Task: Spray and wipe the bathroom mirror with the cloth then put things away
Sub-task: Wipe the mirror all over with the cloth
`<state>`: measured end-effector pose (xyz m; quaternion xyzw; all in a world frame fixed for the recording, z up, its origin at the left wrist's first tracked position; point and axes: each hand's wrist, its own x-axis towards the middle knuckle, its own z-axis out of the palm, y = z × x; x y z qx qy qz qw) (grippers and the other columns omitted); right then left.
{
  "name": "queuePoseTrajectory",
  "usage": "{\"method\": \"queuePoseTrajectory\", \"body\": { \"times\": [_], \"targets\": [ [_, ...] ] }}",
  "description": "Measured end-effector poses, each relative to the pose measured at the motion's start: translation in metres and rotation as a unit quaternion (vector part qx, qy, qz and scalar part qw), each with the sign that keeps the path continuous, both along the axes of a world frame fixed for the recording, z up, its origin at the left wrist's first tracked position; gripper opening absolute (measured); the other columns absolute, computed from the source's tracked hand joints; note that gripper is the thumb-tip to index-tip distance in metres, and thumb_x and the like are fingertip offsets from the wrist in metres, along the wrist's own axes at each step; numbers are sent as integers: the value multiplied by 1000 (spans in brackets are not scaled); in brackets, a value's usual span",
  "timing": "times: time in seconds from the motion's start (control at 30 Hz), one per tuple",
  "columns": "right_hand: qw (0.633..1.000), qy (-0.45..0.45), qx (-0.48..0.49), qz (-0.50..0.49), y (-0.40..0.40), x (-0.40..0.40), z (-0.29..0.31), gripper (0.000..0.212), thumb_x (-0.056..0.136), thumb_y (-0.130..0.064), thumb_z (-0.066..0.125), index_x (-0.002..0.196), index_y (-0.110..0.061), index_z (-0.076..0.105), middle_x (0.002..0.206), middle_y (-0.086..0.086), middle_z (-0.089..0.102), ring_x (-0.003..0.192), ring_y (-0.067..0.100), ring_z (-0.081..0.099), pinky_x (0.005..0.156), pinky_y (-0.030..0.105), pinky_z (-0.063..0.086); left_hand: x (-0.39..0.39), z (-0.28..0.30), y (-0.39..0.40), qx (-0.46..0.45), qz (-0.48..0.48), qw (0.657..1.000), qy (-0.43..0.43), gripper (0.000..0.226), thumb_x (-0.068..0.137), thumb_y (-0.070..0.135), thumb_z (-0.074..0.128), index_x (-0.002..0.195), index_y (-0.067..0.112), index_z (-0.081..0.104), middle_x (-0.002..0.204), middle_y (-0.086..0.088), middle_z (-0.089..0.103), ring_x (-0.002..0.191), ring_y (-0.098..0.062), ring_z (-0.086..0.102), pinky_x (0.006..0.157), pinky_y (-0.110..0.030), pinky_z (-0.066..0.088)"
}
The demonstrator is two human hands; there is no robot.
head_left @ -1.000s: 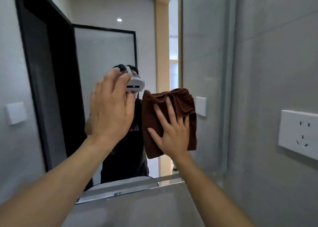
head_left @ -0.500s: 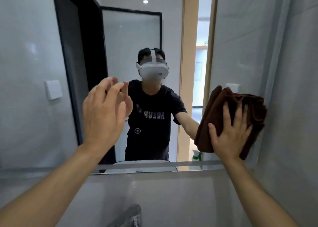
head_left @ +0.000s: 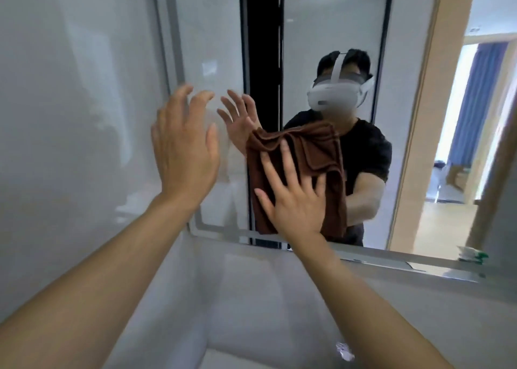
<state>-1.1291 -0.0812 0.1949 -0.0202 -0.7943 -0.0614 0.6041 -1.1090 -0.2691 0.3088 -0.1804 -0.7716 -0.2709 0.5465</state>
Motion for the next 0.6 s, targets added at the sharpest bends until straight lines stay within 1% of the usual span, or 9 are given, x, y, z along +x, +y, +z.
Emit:
{"method": "queuePoseTrajectory", "body": {
  "times": [0.03,0.13,0.2,0.27,0.37,0.43,0.53,0.6],
  "targets": [
    [1000,-9,8,23,-24,-14,1,67,97,-58,43,157,-34,27,168,0,14,119,32,44,104,55,29,-4,2,-13,3,7,1000,3,45,93,13,56,137,18,51,149,-9,43,136,-30,42,109,-46,36],
    [996,-30,34,79,-87,-52,-1,66,98,-53,47,157,-30,28,168,1,18,133,29,40,110,52,25,-13,2,-43,-4,28,1000,0,46,92,11,55,138,17,52,148,-10,44,135,-31,43,109,-46,36],
    [994,-42,31,101,-120,-69,-8,64,97,-49,51,155,-30,33,166,0,24,132,26,43,110,49,27,-18,1,-56,-2,34,999,1,47,91,10,55,137,17,52,148,-10,44,134,-31,43,110,-48,36],
    [992,-47,-4,114,-139,-79,-20,61,97,-47,53,153,-30,38,164,-2,29,128,23,45,108,47,30,-20,-2,-59,-5,31,999,7,47,91,9,57,137,16,53,147,-11,44,134,-32,44,110,-50,36],
    [990,-54,-41,122,-146,-84,-41,55,100,-45,50,152,-31,39,163,-3,30,129,21,44,106,45,31,-20,-7,-54,-17,31,999,22,46,92,9,58,137,15,53,147,-11,45,133,-33,44,110,-49,36],
    [990,-65,-45,117,-144,-79,-56,55,98,-46,53,150,-32,43,161,-5,35,127,19,44,105,42,31,-20,-12,-49,-21,20,999,25,45,92,11,58,137,16,52,147,-10,44,133,-32,43,109,-50,36],
    [990,-82,-26,114,-135,-72,-72,58,93,-47,60,147,-32,48,155,-8,44,128,17,42,108,39,27,-18,-24,-38,-42,7,999,26,45,92,14,58,136,17,50,145,-11,44,132,-34,44,105,-52,37],
    [990,-86,-2,109,-122,-64,-74,62,88,-47,65,146,-32,49,153,-8,46,127,17,42,109,38,25,-18,-31,-30,-55,0,998,29,44,92,15,58,135,18,50,144,-11,45,130,-34,44,104,-53,37]
  ]
}}
